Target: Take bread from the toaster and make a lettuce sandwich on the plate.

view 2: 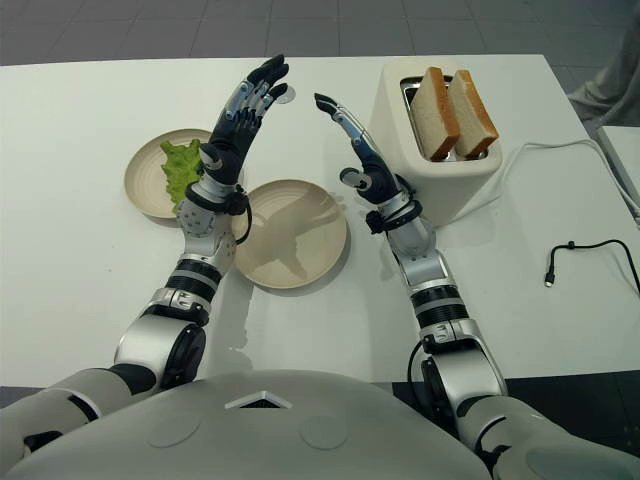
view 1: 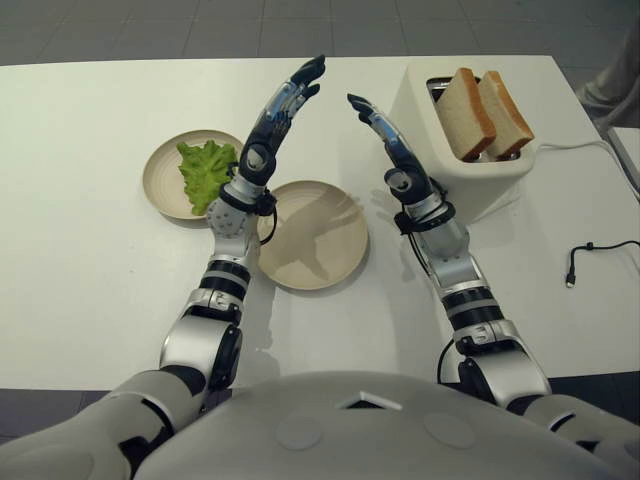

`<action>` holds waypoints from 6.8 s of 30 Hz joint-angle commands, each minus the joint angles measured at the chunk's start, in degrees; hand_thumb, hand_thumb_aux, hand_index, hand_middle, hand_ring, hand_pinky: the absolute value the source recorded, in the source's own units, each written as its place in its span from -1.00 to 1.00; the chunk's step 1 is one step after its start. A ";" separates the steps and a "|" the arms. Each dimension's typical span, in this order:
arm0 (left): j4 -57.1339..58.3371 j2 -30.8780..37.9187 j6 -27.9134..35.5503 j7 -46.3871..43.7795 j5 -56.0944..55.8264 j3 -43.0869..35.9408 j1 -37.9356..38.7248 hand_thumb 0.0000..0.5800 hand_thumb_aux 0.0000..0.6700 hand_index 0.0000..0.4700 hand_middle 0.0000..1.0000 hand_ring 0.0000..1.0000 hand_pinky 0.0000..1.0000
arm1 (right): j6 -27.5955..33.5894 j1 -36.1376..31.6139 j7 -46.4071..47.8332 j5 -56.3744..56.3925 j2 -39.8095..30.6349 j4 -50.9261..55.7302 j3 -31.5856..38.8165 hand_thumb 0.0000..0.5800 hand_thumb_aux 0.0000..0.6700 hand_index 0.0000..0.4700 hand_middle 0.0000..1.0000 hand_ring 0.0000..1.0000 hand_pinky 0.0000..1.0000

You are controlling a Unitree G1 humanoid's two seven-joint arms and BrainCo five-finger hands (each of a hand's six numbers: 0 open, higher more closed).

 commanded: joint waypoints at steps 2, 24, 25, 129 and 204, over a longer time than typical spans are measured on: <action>2.57 0.20 -1.48 -0.40 0.69 0.66 -1.01 -1.00 -1.00 -1.00 -1.00 -1.00 -1.00 | -0.33 -1.87 -0.17 0.91 -0.30 2.32 -1.42 -1.00 -1.00 -1.00 -1.00 -1.00 -1.00; 3.48 3.72 -5.57 3.84 5.19 2.47 -1.65 -1.00 -1.00 -1.00 -1.00 -1.00 -1.00 | 4.11 4.64 5.85 11.90 -17.64 -24.67 -19.96 -1.00 -1.00 -1.00 -1.00 -1.00 -1.00; 3.82 3.75 -5.58 3.96 5.50 2.40 -1.76 -1.00 -1.00 -1.00 -1.00 -1.00 -1.00 | 5.44 3.33 3.27 6.36 -18.70 -20.79 -21.56 -1.00 -1.00 -1.00 -1.00 -1.00 -1.00; 14.49 41.72 25.44 37.97 64.07 -13.29 -2.91 0.63 0.15 0.15 -1.00 -1.00 -1.00 | 30.46 9.04 16.37 20.56 -15.37 -33.75 -2.34 1.00 1.00 1.00 1.00 1.00 1.00; 11.69 25.94 3.24 40.42 56.35 -25.30 -5.88 -0.15 -0.51 -0.51 -1.00 -1.00 -1.00 | 28.23 8.32 8.75 -8.37 -13.34 -25.10 3.20 -1.00 -1.00 -1.00 0.43 0.43 0.43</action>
